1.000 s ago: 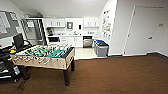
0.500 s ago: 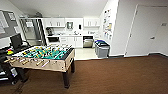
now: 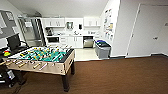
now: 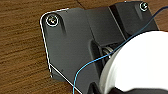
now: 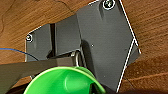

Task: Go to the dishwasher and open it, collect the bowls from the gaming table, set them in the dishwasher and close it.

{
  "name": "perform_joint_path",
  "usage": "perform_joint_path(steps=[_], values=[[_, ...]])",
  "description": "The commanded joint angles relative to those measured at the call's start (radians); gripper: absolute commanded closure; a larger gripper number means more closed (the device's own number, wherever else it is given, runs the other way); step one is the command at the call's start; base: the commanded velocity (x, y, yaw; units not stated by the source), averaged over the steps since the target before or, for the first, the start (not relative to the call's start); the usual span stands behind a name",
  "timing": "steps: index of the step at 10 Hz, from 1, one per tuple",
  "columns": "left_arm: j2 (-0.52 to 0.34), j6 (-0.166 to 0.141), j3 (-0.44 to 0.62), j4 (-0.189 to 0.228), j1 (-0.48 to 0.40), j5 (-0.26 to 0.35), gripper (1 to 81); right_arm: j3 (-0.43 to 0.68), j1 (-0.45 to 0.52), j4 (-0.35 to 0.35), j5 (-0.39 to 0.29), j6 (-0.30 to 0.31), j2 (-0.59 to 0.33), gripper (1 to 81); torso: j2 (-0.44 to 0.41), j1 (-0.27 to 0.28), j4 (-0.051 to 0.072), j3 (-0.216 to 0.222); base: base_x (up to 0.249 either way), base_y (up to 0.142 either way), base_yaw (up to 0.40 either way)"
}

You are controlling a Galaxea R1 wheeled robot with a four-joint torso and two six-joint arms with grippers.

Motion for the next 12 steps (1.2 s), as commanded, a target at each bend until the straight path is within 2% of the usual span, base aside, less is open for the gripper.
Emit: perform_joint_path(steps=[1,2,5,6,8,12], values=[[-0.007,0.001,0.001,0.007,-0.040,0.049,81.1,-0.002,0.040,-0.010,-0.039,-0.001,-0.008,81.1,0.000,0.000,0.000,0.000,0.174,0.000,0.000],[-0.007,-0.001,0.001,0.007,-0.040,0.049,81.1,0.000,0.040,-0.010,-0.039,-0.001,-0.008,81.1,0.000,0.000,0.000,0.000,0.174,0.000,0.000],[-0.007,-0.001,0.001,0.007,-0.040,0.047,81.1,0.000,0.038,-0.012,-0.041,-0.001,-0.007,81.1,0.000,0.000,0.000,0.074,0.174,0.000,0.000],[-0.005,0.001,0.001,0.007,-0.040,0.047,81.1,-0.002,0.038,-0.012,-0.041,-0.001,-0.007,81.1,0.000,0.000,0.000,0.034,0.174,0.000,0.000],[-0.007,0.001,0.001,0.007,-0.040,0.047,81.1,0.000,0.038,-0.012,-0.041,-0.001,-0.007,81.1,0.000,0.000,0.000,0.058,0.174,0.000,0.000],[-0.005,0.001,0.001,0.006,-0.040,0.047,81.1,-0.002,0.038,-0.012,-0.041,-0.001,-0.007,81.1,0.000,0.000,0.000,0.060,0.174,0.000,0.000]])
